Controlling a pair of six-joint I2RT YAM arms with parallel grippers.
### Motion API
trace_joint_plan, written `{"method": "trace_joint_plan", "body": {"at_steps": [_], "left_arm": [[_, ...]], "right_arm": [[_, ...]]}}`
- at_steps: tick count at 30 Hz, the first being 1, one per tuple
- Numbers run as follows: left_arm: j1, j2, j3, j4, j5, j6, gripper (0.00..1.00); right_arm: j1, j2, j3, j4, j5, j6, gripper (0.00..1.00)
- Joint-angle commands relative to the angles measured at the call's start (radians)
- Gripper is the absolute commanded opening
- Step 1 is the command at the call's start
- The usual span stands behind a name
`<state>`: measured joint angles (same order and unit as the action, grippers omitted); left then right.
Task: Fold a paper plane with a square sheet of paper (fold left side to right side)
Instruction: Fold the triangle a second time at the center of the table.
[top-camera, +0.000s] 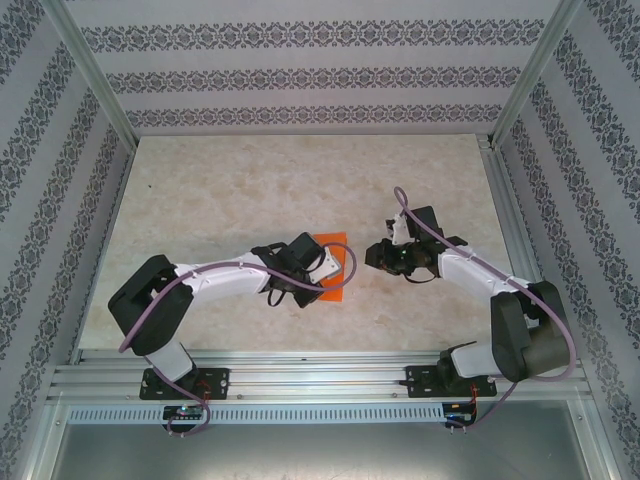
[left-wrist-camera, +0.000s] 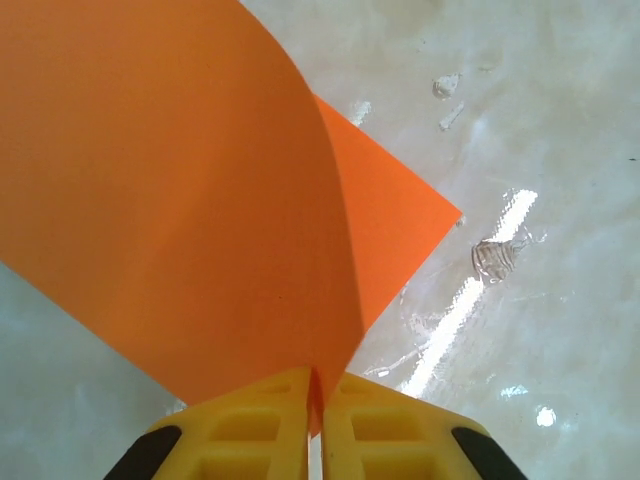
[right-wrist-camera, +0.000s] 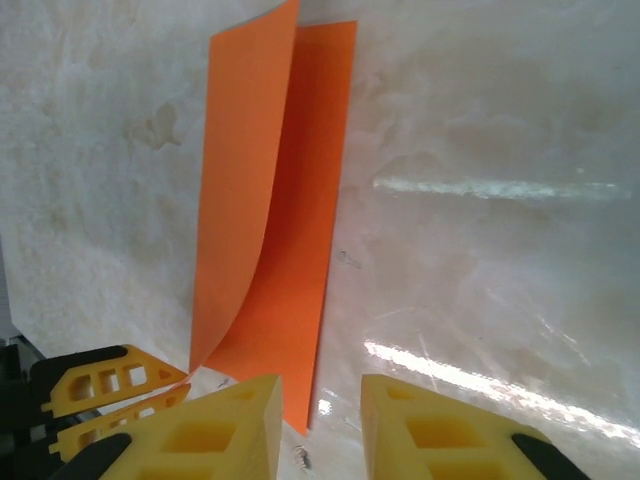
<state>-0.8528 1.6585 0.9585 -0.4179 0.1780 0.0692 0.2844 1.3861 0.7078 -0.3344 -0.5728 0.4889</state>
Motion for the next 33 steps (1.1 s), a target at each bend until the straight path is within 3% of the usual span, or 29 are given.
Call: {"method": "trace_joint_plan", "body": {"at_steps": [1, 6, 14, 22, 28, 33], "left_arm": [[0.045, -0.033, -0.024, 0.068, 0.146, -0.015, 0.1], [0.09, -0.03, -0.046, 0.106, 0.238, -0.016, 0.1], [0.094, 0.024, -0.022, 0.121, 0.249, -0.018, 0.13], [0.095, 0.073, 0.009, 0.152, 0.218, -0.034, 0.23], [0.095, 0.069, 0.018, 0.151, 0.202, -0.034, 0.25], [0.094, 0.07, 0.018, 0.135, 0.185, -0.028, 0.24]], "right_arm": [[0.022, 0.005, -0.015, 0.141, -0.049, 0.02, 0.29], [0.048, 0.034, -0.042, 0.231, -0.086, 0.066, 0.33], [0.068, 0.148, -0.069, 0.353, -0.095, 0.24, 0.34], [0.107, 0.228, -0.076, 0.439, -0.086, 0.342, 0.34], [0.121, 0.264, -0.071, 0.46, -0.088, 0.388, 0.35], [0.106, 0.206, -0.09, 0.408, -0.024, 0.396, 0.4]]}}
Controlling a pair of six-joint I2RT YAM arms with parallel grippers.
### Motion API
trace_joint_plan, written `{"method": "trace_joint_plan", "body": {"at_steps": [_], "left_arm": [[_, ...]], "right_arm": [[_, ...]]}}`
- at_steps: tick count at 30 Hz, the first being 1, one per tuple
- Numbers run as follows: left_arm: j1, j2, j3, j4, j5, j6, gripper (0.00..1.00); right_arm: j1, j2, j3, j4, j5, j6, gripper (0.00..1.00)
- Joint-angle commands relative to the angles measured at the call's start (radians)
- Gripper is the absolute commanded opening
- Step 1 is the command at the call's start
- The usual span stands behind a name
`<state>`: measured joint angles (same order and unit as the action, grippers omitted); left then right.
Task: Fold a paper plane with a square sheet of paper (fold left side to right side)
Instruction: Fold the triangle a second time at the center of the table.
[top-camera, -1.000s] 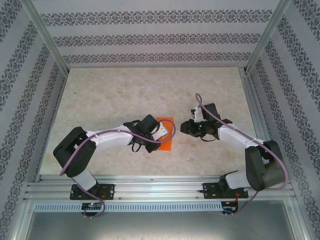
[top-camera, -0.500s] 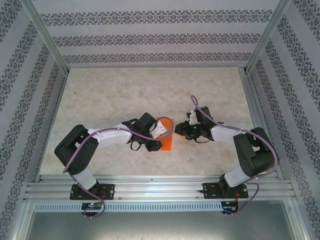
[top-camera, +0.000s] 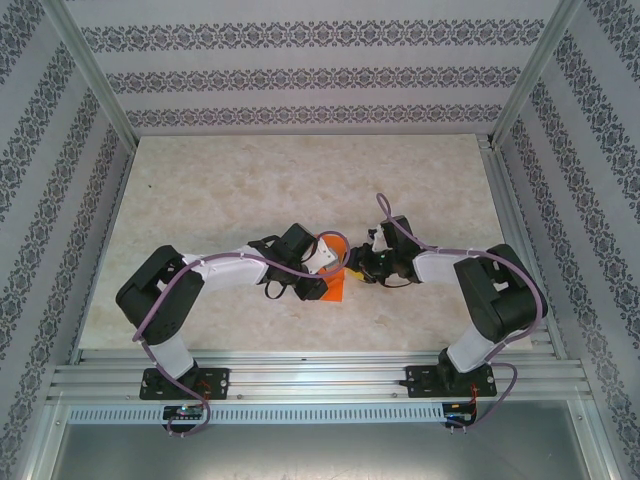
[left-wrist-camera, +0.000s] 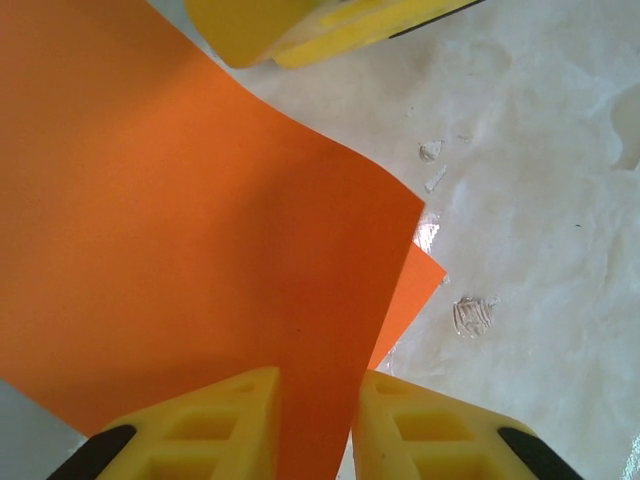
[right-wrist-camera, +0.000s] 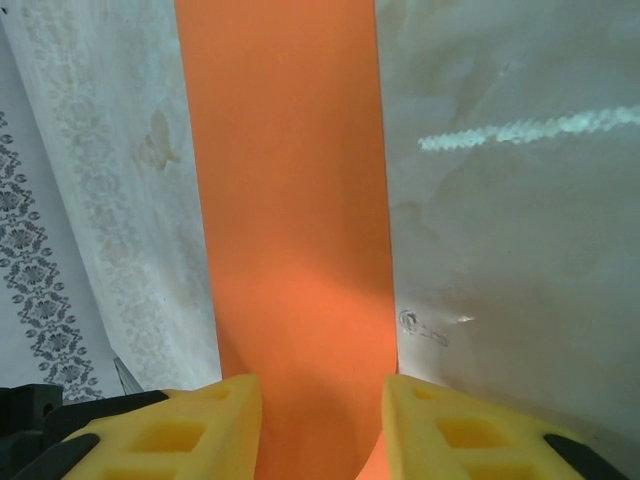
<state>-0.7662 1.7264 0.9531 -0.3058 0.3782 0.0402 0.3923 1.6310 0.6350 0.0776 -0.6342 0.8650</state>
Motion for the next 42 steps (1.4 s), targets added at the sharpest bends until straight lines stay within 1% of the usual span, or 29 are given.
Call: {"method": "trace_joint_plan", "body": {"at_steps": [1, 4, 7, 11, 17, 23, 26, 33, 38, 42], "left_arm": [[0.008, 0.0, 0.021, 0.022, -0.018, 0.003, 0.23], [0.008, -0.003, 0.016, 0.019, -0.024, 0.005, 0.21], [0.008, -0.01, 0.008, 0.02, -0.029, 0.006, 0.21], [0.009, -0.019, -0.004, 0.024, -0.032, 0.004, 0.19], [0.008, -0.047, -0.029, 0.027, -0.048, 0.008, 0.13], [0.008, -0.072, -0.054, 0.052, -0.022, 0.009, 0.04], [0.008, -0.085, -0.067, 0.063, -0.012, 0.008, 0.01], [0.009, -0.09, -0.076, 0.078, -0.011, 0.007, 0.0], [0.008, -0.091, -0.087, 0.085, -0.012, 0.005, 0.0], [0.008, -0.095, -0.093, 0.088, -0.013, 0.006, 0.0]], "right_arm": [[-0.006, -0.053, -0.019, -0.012, 0.041, 0.028, 0.42], [0.001, -0.062, -0.025, -0.016, 0.036, 0.084, 0.44], [0.023, -0.054, -0.034, -0.004, 0.031, 0.168, 0.46], [0.042, -0.056, -0.064, 0.061, 0.038, 0.254, 0.5], [0.054, -0.062, -0.093, 0.095, 0.051, 0.309, 0.53], [0.059, -0.07, -0.098, 0.119, 0.07, 0.338, 0.52], [0.062, -0.074, -0.095, 0.126, 0.067, 0.351, 0.52], [0.083, -0.069, -0.072, 0.131, 0.07, 0.379, 0.5], [0.097, -0.05, -0.062, 0.153, 0.072, 0.402, 0.42], [0.106, -0.039, -0.054, 0.151, 0.082, 0.404, 0.41]]}}
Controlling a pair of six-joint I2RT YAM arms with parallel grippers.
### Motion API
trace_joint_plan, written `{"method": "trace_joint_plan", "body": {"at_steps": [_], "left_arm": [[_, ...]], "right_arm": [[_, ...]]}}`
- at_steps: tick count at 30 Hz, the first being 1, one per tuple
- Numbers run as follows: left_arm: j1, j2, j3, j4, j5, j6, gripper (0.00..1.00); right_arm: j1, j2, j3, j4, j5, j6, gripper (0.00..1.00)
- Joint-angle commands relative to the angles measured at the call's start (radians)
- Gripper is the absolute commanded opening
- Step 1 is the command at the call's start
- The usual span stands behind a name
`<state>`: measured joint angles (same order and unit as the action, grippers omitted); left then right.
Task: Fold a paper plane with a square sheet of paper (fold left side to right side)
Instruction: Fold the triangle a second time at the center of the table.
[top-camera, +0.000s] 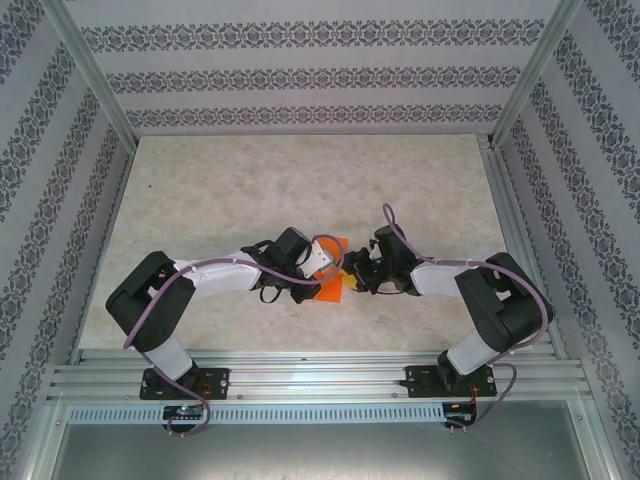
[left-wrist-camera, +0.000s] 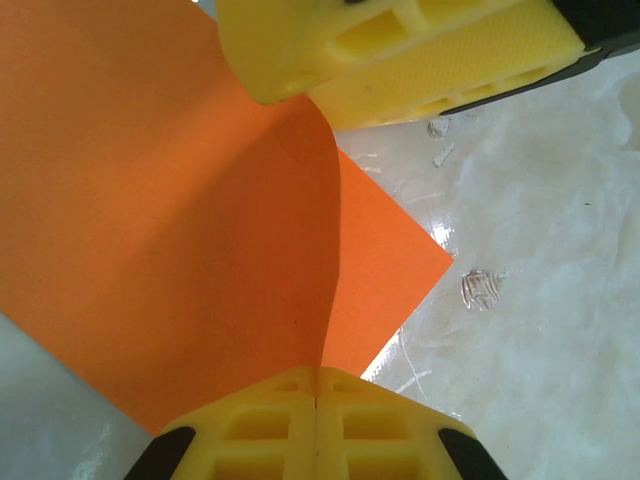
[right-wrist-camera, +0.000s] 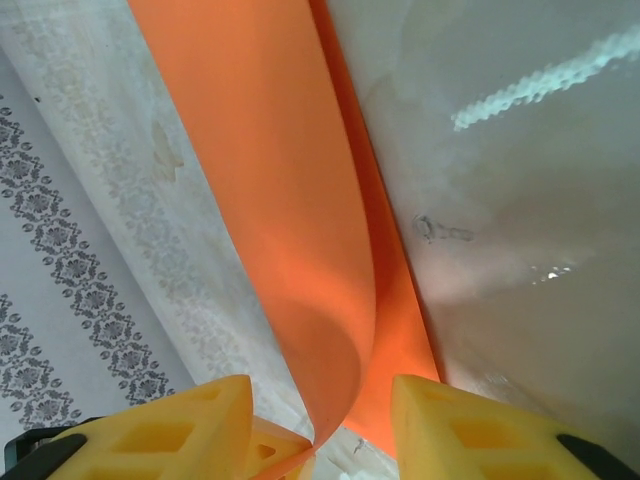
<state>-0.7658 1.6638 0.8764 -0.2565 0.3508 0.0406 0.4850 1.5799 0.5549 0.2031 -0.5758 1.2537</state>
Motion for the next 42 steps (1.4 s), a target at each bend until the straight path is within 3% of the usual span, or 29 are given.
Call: {"method": "trace_joint_plan", "body": {"at_steps": [1, 6, 15, 25, 35, 42], "left_arm": [[0.008, -0.035, -0.018, 0.04, 0.014, 0.005, 0.0], [0.008, -0.039, -0.022, 0.041, 0.015, 0.004, 0.02], [0.006, -0.069, -0.016, 0.018, 0.067, -0.001, 0.3], [-0.026, -0.054, 0.021, 0.006, 0.07, 0.007, 0.43], [-0.073, -0.147, -0.011, -0.035, -0.031, 0.022, 0.49], [-0.15, -0.096, 0.021, -0.047, -0.128, 0.024, 0.55]], "right_arm": [[0.015, 0.016, 0.029, 0.028, 0.025, 0.017, 0.4], [0.025, 0.036, 0.043, 0.042, 0.026, 0.026, 0.34], [0.033, 0.04, 0.053, 0.032, 0.033, 0.025, 0.28], [0.035, 0.043, 0.062, 0.03, 0.032, 0.025, 0.25], [0.035, 0.045, 0.068, 0.022, 0.027, 0.023, 0.23], [0.035, 0.043, 0.074, 0.015, 0.026, 0.023, 0.21]]}}
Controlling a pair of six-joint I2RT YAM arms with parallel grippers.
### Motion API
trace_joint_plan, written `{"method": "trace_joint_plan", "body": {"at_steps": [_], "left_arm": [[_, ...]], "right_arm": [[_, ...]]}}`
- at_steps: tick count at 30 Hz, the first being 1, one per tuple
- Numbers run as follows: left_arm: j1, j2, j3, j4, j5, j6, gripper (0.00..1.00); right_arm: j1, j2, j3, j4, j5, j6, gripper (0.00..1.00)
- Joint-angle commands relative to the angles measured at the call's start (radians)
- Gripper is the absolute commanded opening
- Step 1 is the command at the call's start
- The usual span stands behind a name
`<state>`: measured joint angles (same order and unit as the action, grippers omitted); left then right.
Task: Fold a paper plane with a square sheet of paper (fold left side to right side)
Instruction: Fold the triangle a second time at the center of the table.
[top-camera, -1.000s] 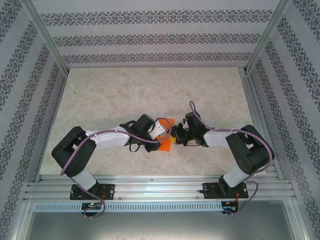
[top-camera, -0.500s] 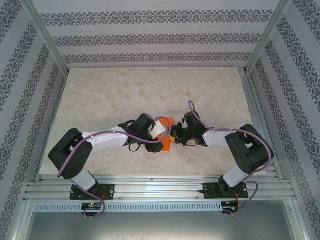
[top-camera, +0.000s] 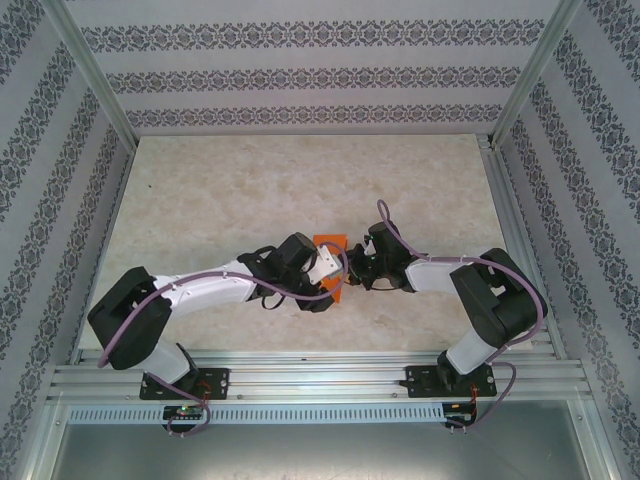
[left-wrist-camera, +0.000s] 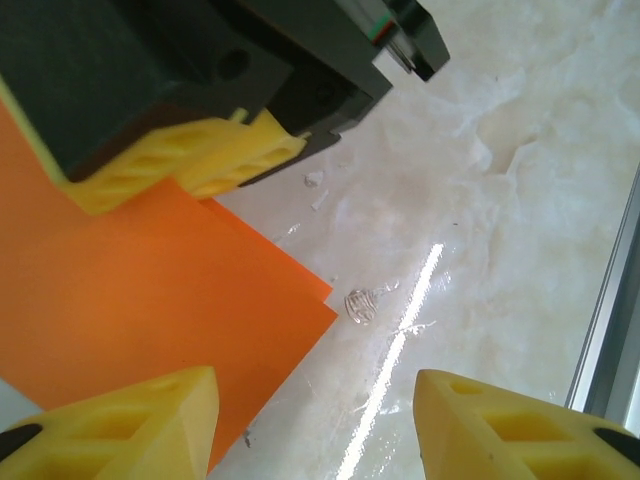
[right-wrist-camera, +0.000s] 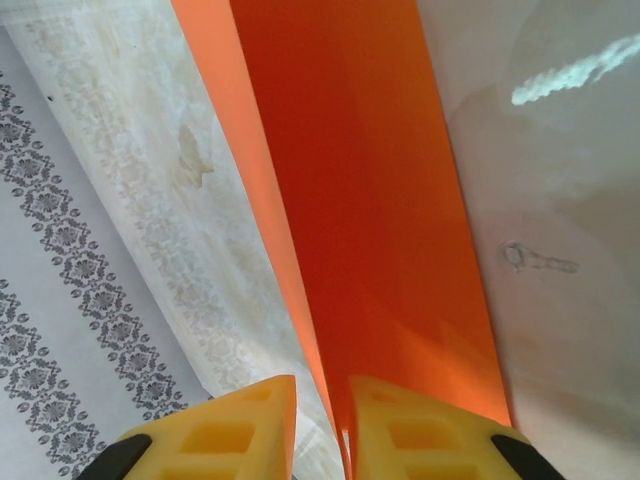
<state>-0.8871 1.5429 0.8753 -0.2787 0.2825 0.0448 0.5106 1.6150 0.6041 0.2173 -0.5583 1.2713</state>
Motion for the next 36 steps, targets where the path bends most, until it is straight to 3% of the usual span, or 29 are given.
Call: {"method": "trace_joint_plan", "body": {"at_steps": [1, 12, 24, 33, 36], "left_arm": [[-0.037, 0.034, 0.029, -0.026, -0.07, 0.02, 0.55], [-0.071, 0.11, 0.068, 0.021, -0.191, -0.006, 0.56], [-0.071, 0.096, 0.082, 0.004, -0.2, -0.01, 0.19], [-0.065, 0.084, 0.083, -0.011, -0.184, -0.009, 0.0], [-0.042, 0.072, 0.074, -0.015, -0.157, -0.01, 0.0]], "right_arm": [[0.009, 0.007, 0.026, -0.001, 0.007, 0.005, 0.21], [0.01, 0.009, 0.026, -0.006, 0.009, 0.002, 0.21], [0.009, 0.008, 0.02, -0.026, 0.018, -0.016, 0.21], [0.006, -0.012, 0.023, -0.073, 0.032, -0.056, 0.22], [-0.003, -0.043, 0.022, -0.115, 0.048, -0.094, 0.26]]}}
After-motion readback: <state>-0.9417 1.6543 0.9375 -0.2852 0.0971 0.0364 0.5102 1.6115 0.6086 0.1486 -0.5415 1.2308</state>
